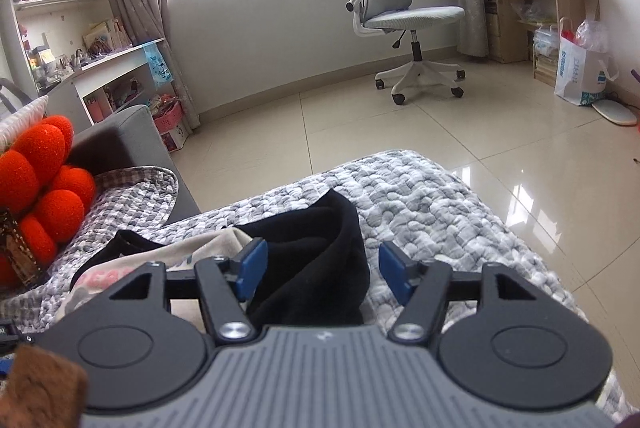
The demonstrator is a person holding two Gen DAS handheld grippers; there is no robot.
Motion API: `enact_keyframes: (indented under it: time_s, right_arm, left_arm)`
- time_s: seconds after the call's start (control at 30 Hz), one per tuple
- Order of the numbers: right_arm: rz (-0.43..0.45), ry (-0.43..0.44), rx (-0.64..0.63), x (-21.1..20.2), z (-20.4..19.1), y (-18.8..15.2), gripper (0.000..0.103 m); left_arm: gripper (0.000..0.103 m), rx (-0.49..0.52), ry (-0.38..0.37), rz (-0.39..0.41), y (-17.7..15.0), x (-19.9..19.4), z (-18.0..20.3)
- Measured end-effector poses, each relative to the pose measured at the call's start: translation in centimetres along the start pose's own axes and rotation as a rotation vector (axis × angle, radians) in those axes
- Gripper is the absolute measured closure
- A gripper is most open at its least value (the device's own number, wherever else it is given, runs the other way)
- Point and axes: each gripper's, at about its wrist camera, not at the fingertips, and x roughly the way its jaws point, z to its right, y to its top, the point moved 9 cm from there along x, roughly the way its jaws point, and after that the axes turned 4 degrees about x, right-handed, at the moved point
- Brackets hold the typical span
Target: Fold clothes
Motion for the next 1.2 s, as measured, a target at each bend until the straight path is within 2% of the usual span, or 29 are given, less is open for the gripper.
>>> enact_keyframes:
  time_s: [0.2,0.27,0.43,0.57,0.63,0.7,0.73,0.83,0.87,1.0,1.2]
  right_arm:
    - [-0.072,0.043,-0.017,0.4,0.2,-3.7,0.038]
    - [-0.109,0.048,-0.010,0.9,0.3,-4.8,0.046]
    - [-0.179,0.080,0.077,1.9,0.2,-5.2,0.049]
    - [-0.216,0.057,0.108,3.2,-0.1,-5.7,0.062]
    - [-0.212,0.055,0.114,3.4,-0.4,-6.0,0.063]
    - [-0.209,0.062,0.086,3.5,-1.1,-6.1,0.064]
    - [-0.207,0.066,0.071,3.5,-1.5,-6.1,0.068]
    - [-0.198,0.074,0.014,3.6,-2.4,-6.3,0.089]
    - [-0.186,0.081,-0.002,3.6,-2.6,-6.1,0.092]
    - [-0.115,0.106,-0.008,2.7,-2.3,-4.2,0.094]
    - [0.003,0.083,0.023,1.0,0.1,-0.5,0.095]
  left_arm:
    - [0.037,0.012,-0.077,0.032,-2.4,-0.7,0.2]
    - [0.038,0.017,-0.095,0.020,-2.4,-0.6,0.2]
    - [0.039,0.004,-0.137,0.026,-1.2,-0.3,-0.7]
    - [0.047,-0.048,-0.121,0.050,0.1,0.9,-2.1]
    - [0.051,-0.076,-0.119,0.056,0.6,1.6,-2.6]
    - [0.053,-0.116,-0.148,0.036,0.7,2.4,-2.6]
    - [0.054,-0.136,-0.170,0.021,0.6,2.8,-2.4]
    - [0.055,-0.157,-0.207,0.001,0.3,3.5,-1.3]
    - [0.055,-0.157,-0.211,-0.002,0.2,3.6,-1.0]
    - [0.057,-0.166,-0.230,-0.015,-0.1,3.7,0.2]
    - [0.058,-0.158,-0.252,-0.013,-0.1,3.2,0.8]
